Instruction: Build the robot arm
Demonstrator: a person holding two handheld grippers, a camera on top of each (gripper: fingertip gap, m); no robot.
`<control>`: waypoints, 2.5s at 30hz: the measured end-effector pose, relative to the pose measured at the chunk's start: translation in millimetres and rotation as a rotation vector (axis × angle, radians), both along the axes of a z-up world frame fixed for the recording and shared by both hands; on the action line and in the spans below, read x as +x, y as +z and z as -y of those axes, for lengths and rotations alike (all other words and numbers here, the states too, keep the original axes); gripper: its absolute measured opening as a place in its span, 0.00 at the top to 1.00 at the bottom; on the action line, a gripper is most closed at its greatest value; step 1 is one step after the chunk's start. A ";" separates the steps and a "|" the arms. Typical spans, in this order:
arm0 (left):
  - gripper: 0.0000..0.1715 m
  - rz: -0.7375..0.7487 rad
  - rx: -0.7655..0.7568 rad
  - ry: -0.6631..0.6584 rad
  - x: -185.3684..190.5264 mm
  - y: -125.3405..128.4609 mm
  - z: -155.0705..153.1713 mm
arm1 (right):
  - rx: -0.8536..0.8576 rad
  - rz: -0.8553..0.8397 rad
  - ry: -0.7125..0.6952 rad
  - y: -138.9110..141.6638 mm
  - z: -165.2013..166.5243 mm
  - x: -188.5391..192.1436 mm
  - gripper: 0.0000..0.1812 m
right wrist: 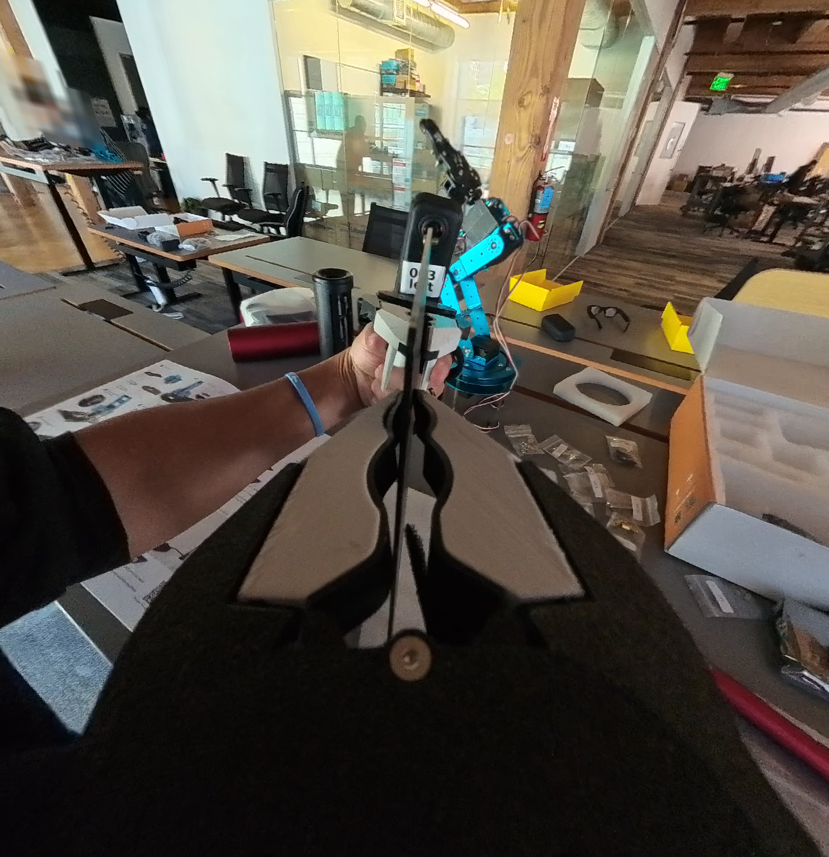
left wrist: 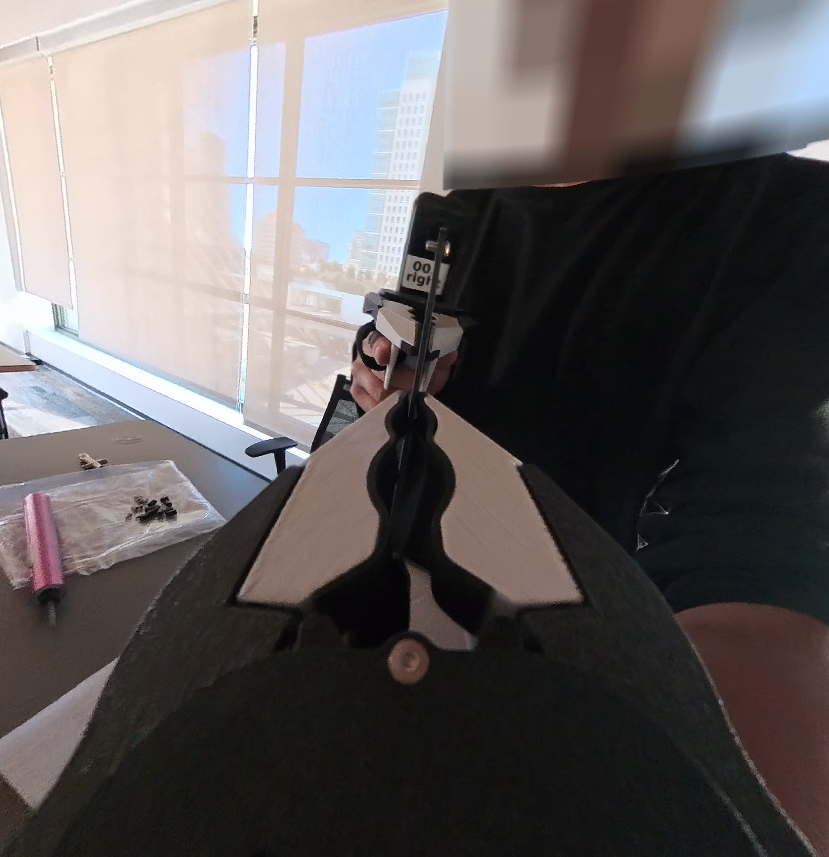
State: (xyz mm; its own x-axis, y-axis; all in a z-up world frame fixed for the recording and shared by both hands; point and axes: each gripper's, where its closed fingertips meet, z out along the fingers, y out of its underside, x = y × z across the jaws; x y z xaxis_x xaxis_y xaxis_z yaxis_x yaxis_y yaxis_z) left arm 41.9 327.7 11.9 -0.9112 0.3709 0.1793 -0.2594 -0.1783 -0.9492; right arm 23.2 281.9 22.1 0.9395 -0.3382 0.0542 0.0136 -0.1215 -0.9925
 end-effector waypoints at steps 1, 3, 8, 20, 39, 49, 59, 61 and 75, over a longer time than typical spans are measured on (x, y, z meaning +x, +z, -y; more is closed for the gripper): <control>1.00 -0.003 0.005 0.010 1.9 -1.2 -0.5 | 0.001 -0.004 0.026 -0.7 0.0 3.3 1.00; 1.00 0.001 0.019 0.067 6.5 -1.8 0.0 | 0.004 -0.042 0.070 -1.5 2.0 12.7 1.00; 1.00 0.026 0.101 0.345 13.6 7.3 6.2 | 0.060 -0.216 0.264 3.3 10.6 35.3 1.00; 0.98 -0.097 0.123 0.833 3.9 15.7 23.6 | 0.068 -0.328 0.577 8.5 25.9 39.1 1.00; 1.00 0.060 0.534 0.655 -29.6 -11.7 17.1 | -0.011 -0.323 0.671 -38.5 16.6 8.9 0.99; 0.99 0.049 0.462 0.670 -15.5 -4.8 -3.0 | -0.065 -0.239 0.573 -24.3 -0.4 18.4 1.00; 0.99 0.125 0.501 0.603 7.6 5.4 9.8 | -0.080 -0.243 0.468 -16.0 12.6 43.6 0.99; 0.99 0.098 0.468 0.576 8.9 3.7 11.1 | -0.093 -0.240 0.453 -12.1 14.9 43.5 0.99; 0.98 -0.020 0.243 0.409 11.1 -20.6 13.7 | -0.104 -0.085 0.378 -13.3 18.1 31.3 0.99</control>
